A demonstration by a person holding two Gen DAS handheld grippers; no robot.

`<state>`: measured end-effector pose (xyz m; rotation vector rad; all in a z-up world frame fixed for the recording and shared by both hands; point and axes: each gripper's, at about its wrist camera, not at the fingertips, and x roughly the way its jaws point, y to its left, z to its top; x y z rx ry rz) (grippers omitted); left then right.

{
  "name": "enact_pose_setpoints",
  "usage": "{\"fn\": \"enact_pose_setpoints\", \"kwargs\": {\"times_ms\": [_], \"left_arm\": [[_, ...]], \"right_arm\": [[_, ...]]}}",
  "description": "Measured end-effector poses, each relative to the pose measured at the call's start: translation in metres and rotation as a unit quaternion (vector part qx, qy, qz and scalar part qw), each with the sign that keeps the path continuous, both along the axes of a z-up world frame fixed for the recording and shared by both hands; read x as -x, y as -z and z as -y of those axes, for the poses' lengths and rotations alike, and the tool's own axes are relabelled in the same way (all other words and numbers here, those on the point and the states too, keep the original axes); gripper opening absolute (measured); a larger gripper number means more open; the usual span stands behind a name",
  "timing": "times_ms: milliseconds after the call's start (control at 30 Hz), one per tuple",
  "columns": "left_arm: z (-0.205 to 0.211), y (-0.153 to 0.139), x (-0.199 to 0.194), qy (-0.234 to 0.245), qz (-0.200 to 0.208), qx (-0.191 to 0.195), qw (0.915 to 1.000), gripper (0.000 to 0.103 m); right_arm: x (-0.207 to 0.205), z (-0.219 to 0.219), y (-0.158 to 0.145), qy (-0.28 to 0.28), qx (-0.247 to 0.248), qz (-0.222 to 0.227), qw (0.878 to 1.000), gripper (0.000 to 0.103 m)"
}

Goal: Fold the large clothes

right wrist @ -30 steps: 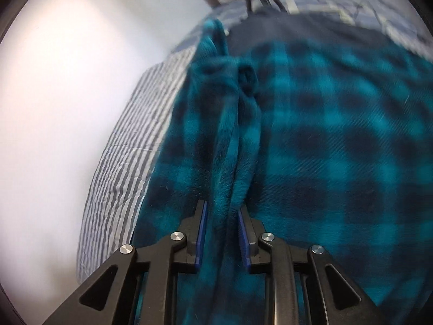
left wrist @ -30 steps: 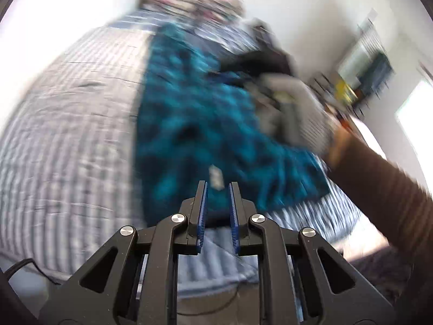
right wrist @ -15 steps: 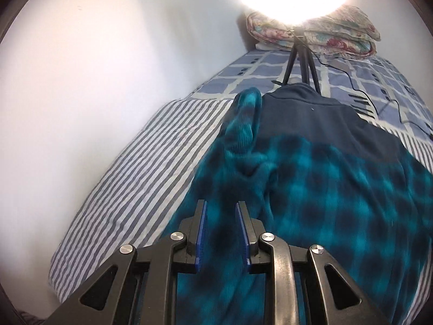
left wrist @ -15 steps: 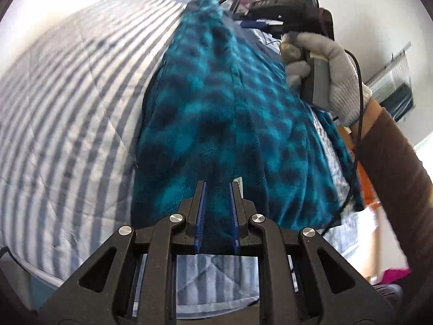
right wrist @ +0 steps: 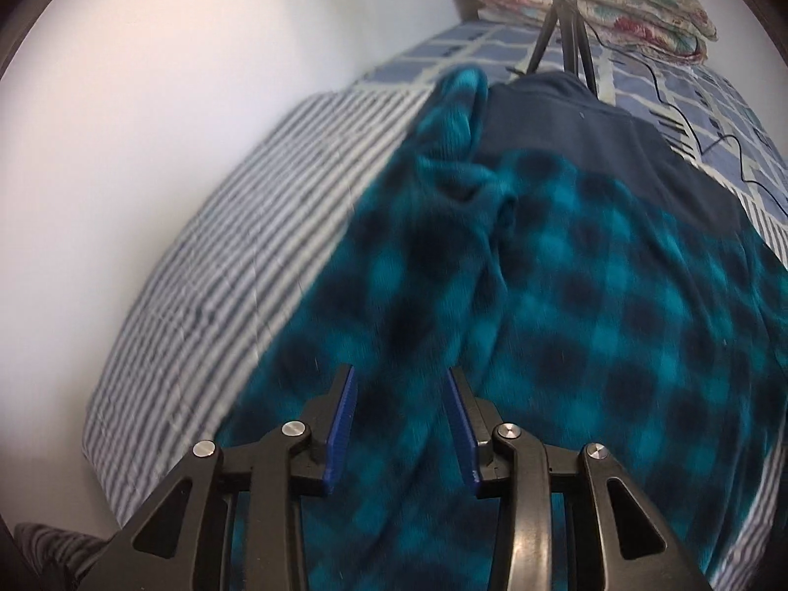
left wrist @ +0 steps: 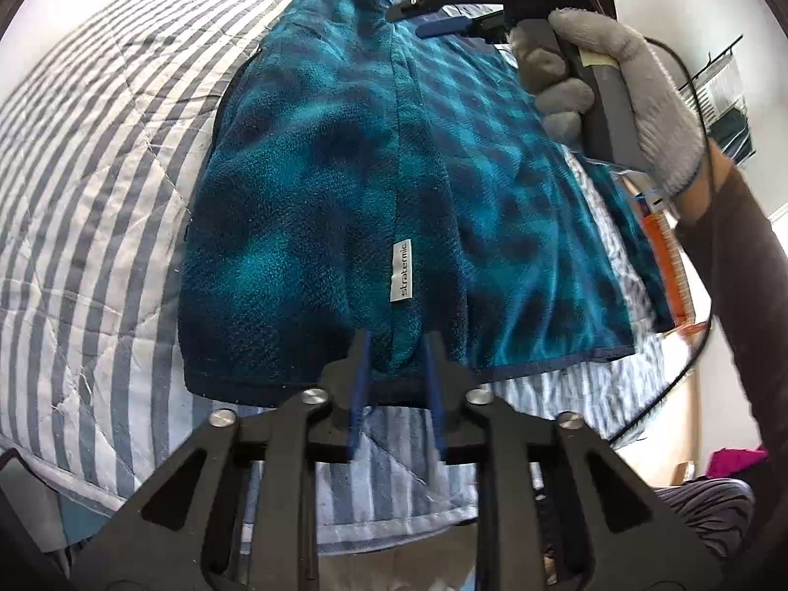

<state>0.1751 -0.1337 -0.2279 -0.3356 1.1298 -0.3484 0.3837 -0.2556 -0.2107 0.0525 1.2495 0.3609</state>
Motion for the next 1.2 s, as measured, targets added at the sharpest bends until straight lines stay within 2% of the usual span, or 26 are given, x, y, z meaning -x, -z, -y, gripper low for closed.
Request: {"fn": "enact_pose_setpoints", "kwargs": {"times_ms": [133,167,200,233,367,433,500,600,700,767,867,967,1033,1100,1167,1200], "left_arm": [[0.018,0.008,-0.004,0.013,0.008,-0.059,0.9981,0.023],[0.022,0.010,-0.004,0.018,0.011,-0.074,0.9970,0.019],[0.026,0.010,-0.004,0.022,0.018,-0.087,0.9958,0.006],[0.027,0.010,-0.004,0.023,0.019,-0.089,0.9956,0.006],[0.018,0.001,0.000,0.020,0.031,-0.061,0.9975,0.003],[0.013,-0.007,0.002,0.019,0.035,-0.032,0.9987,0.002],[0.009,-0.019,0.004,0.019,0.047,0.000,0.9987,0.002],[0.009,-0.035,0.004,0.023,0.065,0.018,0.9975,0.002],[0.019,-0.039,0.000,0.038,0.074,0.016,0.9964,0.002],[0.030,-0.029,-0.004,0.047,0.062,0.012,0.9969,0.002],[0.043,-0.006,-0.008,0.051,0.044,-0.004,0.9977,0.002],[0.045,0.009,-0.013,0.048,0.026,0.006,0.9985,0.002],[0.044,0.008,-0.013,0.053,0.025,0.012,0.9982,0.002],[0.039,0.003,-0.012,0.052,0.021,0.021,0.9982,0.004],[0.027,-0.011,-0.007,0.052,0.026,0.045,0.9973,0.008],[0.020,-0.015,-0.005,0.051,0.031,0.051,0.9969,0.008]], "right_arm": [[0.005,-0.009,0.013,-0.022,0.048,-0.005,0.999,0.039],[0.004,-0.010,0.016,-0.022,0.052,-0.009,0.998,0.039],[0.003,-0.010,0.019,-0.020,0.054,-0.013,0.998,0.039],[0.001,-0.009,0.022,-0.017,0.054,-0.016,0.998,0.039],[-0.009,-0.002,0.030,0.001,0.057,-0.028,0.998,0.037],[-0.014,0.001,0.035,0.005,0.049,-0.037,0.998,0.029],[-0.019,0.002,0.039,0.007,0.039,-0.040,0.998,0.009],[-0.021,0.001,0.036,0.008,0.035,-0.034,0.999,0.006],[-0.022,0.005,0.020,0.004,0.015,-0.014,1.000,0.006],[-0.023,0.012,0.014,0.009,-0.004,-0.007,1.000,0.006],[-0.024,0.023,0.029,0.027,-0.016,-0.013,0.999,0.006],[-0.020,0.028,0.047,0.037,-0.003,-0.020,0.999,0.006],[-0.017,0.029,0.048,0.049,-0.002,-0.018,0.999,0.009],[-0.012,0.028,0.037,0.054,0.017,-0.003,0.998,0.024],[0.000,0.027,0.017,0.047,0.032,0.027,0.998,0.025],[0.006,0.025,0.008,0.040,0.021,0.035,0.998,0.025]]}}
